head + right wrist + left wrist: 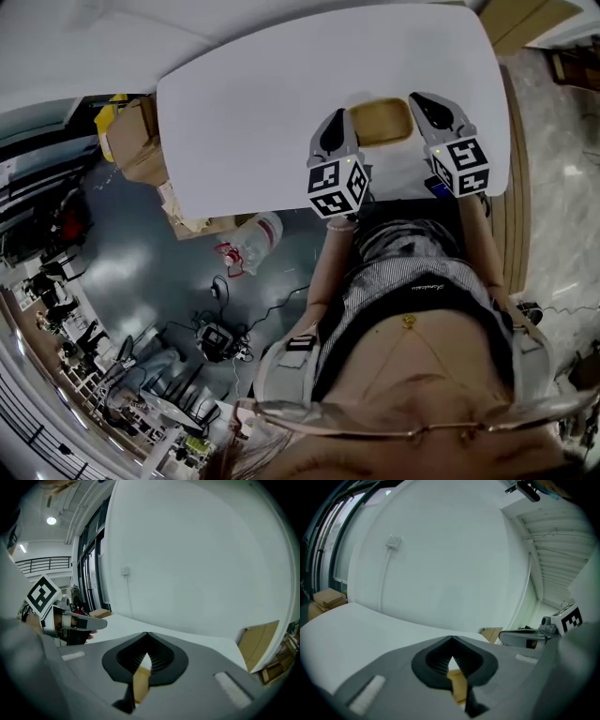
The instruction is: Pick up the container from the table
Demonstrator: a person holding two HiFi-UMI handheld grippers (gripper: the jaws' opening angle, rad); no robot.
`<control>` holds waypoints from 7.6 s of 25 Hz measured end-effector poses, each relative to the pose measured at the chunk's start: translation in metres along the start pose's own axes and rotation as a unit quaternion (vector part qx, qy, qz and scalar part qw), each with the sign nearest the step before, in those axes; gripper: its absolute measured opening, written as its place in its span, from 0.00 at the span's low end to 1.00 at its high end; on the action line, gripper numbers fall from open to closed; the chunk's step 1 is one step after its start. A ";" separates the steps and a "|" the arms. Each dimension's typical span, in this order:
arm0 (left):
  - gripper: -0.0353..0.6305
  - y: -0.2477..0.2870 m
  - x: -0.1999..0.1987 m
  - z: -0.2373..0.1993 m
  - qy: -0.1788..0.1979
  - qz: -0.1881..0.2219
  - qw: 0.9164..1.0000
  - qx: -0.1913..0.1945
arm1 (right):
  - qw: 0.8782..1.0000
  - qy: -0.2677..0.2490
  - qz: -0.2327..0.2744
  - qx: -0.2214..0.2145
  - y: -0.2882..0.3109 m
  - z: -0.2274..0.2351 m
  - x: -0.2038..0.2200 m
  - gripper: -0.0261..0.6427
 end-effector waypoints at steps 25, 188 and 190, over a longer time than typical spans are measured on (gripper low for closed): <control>0.05 0.018 0.030 -0.017 0.018 -0.064 0.998 0.021 | 0.998 0.021 -0.052 0.021 0.021 0.000 0.043 0.08; 0.10 0.070 0.147 -0.049 0.019 -0.262 0.965 0.014 | 0.949 0.074 -0.299 0.063 0.063 0.022 0.155 0.12; 0.10 0.066 0.143 -0.048 0.018 -0.260 0.965 0.016 | 0.950 0.072 -0.298 0.061 0.060 0.020 0.150 0.12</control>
Point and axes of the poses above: the fingertips, and each gripper's own axes: y forward along the fingers, z to its right, x out of its underside, the point moved 3 cm from there along -y, backward along the fingers, and after that the axes turned 1 degree about x, right-handed, at the moved point
